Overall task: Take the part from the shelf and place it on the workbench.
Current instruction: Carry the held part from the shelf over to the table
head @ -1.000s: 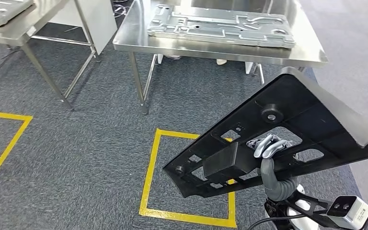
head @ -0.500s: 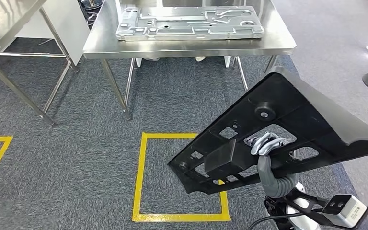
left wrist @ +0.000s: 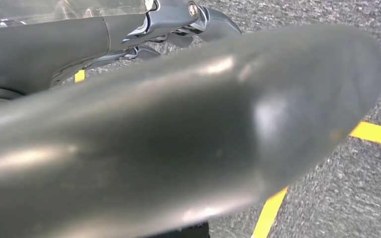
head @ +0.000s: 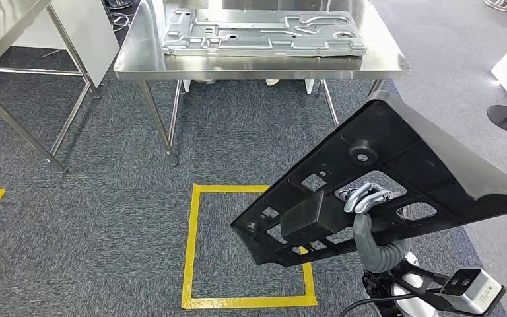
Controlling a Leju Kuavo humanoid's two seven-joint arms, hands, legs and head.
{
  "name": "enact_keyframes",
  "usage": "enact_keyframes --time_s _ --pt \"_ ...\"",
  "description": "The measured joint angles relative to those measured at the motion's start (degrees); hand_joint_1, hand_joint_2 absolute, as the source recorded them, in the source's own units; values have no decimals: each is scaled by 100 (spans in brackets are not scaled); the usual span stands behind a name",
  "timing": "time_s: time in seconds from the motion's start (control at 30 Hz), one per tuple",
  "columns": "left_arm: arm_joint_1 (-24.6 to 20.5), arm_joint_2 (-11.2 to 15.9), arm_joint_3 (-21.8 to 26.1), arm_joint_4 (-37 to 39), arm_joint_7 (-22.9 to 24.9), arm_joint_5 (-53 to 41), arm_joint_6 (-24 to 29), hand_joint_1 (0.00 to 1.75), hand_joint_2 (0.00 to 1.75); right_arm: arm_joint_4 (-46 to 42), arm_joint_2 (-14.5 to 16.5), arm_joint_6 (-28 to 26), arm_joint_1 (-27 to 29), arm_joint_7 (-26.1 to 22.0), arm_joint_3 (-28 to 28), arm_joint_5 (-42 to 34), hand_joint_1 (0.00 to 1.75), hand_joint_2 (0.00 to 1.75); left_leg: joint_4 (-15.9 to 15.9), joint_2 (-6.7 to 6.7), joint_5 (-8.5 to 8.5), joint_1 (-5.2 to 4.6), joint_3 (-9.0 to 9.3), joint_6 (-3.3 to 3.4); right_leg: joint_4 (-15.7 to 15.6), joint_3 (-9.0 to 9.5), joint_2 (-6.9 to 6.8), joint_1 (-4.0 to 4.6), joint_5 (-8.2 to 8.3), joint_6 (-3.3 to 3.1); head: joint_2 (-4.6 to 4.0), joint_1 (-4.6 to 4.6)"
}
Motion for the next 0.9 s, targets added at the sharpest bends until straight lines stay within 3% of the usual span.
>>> enact_keyframes --time_s 0.03,0.1,0.13,0.17,0.23,0.3,0.37,0.43,0.47,0.5,0.53,0.6,0.63,0.67,0.83,0.9 --pt "3 0 -4 0 -8 2 0 0 0 13 0 2 -8 -1 4 1 175 175 0 -1 -29 -4 44 -7 -220 73 -5 3 201 -21 1 -1" --pt "4 -3 -8 0 -22 7 0 0 0 31 0 6 -42 -1 11 1 175 175 -4 0 -103 -16 147 -34 -1035 437 -33 29 654 -96 1 -2" --pt "1 -5 -9 0 -28 9 0 0 0 37 0 8 -68 -1 16 1 175 175 -5 3 -139 -25 180 -59 -1383 597 -49 50 768 -132 1 -6" --pt "-2 -7 -9 0 -34 10 1 0 0 42 0 9 -90 -1 20 1 175 175 -11 8 -169 -30 196 -86 -1581 688 -62 72 791 -163 1 -11" --pt "-10 -9 -11 0 -45 10 2 0 0 48 0 11 -117 -2 28 3 175 175 -48 28 -217 -29 224 -152 -1683 736 -55 100 715 -211 1 -17" --pt "-20 -6 -13 -1 -60 10 4 0 0 50 0 11 -129 -2 37 6 175 175 -22 47 -276 -21 269 -216 -1760 830 -32 69 680 -265 2 -23" --pt "-29 -1 -14 -2 -74 11 9 0 0 57 1 11 -155 -3 53 7 175 175 435 42 -458 -13 60 -262 -1844 972 -24 37 639 -315 2 -56" --pt "-16 3 -15 -2 -82 20 15 0 0 72 2 13 -173 -4 74 7 175 175 1230 32 -682 -6 -445 -294 -1858 1087 -22 45 551 -349 1 -85" --pt "-2 4 -17 -2 -83 24 17 0 0 81 2 13 -172 -4 83 7 175 175 1522 32 -702 -2 -680 -309 -1857 1151 -14 47 498 -352 1 -86" --pt "11 4 -19 -2 -84 28 18 0 0 88 2 13 -170 -4 92 7 175 175 1615 32 -599 1 -829 -318 -1855 1225 -3 48 439 -349 1 -88" --pt "20 6 -20 -2 -84 31 21 0 0 93 2 13 -170 -4 97 7 175 175 1507 32 -395 3 -880 -319 -1854 1309 10 48 378 -342 1 -87" --pt "26 17 -21 -1 -83 41 29 0 0 96 2 11 -171 -4 105 7 175 175 840 21 175 1 -730 -294 -1858 1504 30 46 229 -313 0 -86" --pt "26 24 -21 2 -82 50 35 0 0 100 2 11 -183 -4 107 5 175 175 549 1 375 -6 -636 -271 -1845 1573 38 55 161 -286 -1 -78" --pt "22 30 -22 5 -81 58 40 0 0 105 2 11 -196 -5 111 4 175 175 334 -18 456 -20 -555 -238 -1834 1610 45 56 105 -253 1 -81" --pt "-6 38 -28 9 -72 81 51 0 0 114 2 13 -253 -7 131 -2 175 175 138 -39 300 -16 -427 -61 -1747 1592 32 48 -56 -98 1 -74" --pt "-6 36 -29 9 -75 93 54 0 0 114 3 13 -276 -7 134 -3 175 175 88 -33 251 1 -340 -9 -1151 1256 6 31 -253 -44 1 -57"
